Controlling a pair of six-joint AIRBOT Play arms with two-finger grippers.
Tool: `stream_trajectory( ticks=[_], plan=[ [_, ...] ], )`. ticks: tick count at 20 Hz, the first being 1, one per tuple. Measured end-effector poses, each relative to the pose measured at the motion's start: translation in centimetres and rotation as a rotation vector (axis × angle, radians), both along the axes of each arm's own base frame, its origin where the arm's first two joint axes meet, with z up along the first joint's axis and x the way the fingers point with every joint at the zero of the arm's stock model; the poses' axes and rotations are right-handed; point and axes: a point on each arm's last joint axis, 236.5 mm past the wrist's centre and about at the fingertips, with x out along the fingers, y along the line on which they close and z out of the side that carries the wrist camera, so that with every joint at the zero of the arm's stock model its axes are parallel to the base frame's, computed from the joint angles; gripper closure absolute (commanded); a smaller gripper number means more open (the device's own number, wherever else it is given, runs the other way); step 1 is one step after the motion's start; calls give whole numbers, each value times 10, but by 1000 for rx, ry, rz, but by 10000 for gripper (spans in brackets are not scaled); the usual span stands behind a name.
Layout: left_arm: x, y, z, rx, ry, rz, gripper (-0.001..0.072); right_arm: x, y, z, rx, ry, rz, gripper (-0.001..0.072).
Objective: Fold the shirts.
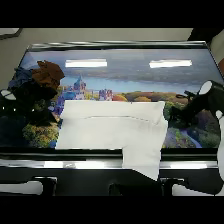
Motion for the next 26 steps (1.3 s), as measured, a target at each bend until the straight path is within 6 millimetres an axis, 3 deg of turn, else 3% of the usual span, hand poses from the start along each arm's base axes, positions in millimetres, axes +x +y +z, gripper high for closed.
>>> stream_trajectory(
  ticks=[2,5,7,8,10,11,12,13,21,22,23,24,26],
  plan=[
    [-37,-3,-15,-16,32,17,257,-24,3,-7,12,12,-11,261],
    [-77,-7,-33,-39,66,34,258,-52,8,-16,27,28,-1,260],
    [-95,-12,-43,-50,85,43,339,-65,11,-18,32,36,11,260],
    [-98,-15,-46,-60,85,53,341,-69,11,-19,34,38,14,260],
    [-103,-19,-51,-71,82,70,526,-75,12,-21,37,43,25,259],
    [-102,-19,-54,-70,74,83,528,-78,13,-21,41,46,34,252],
    [-100,-21,-55,-73,65,95,631,-82,15,-22,45,53,40,228],
    [-96,-20,-57,-70,49,110,674,-88,16,-24,49,61,47,218],
    [-89,-21,-60,-69,18,137,676,-147,55,-61,185,151,58,214],
    [-89,-21,-60,-69,17,136,676,-149,59,-64,200,150,47,260],
    [-89,-21,-60,-69,16,134,677,-151,65,-68,219,146,39,417],
    [-89,-21,-60,-69,16,133,677,-152,69,-70,236,141,29,639],
    [-90,-21,-60,-70,16,129,678,-150,78,-72,271,122,16,659]
  ],
)
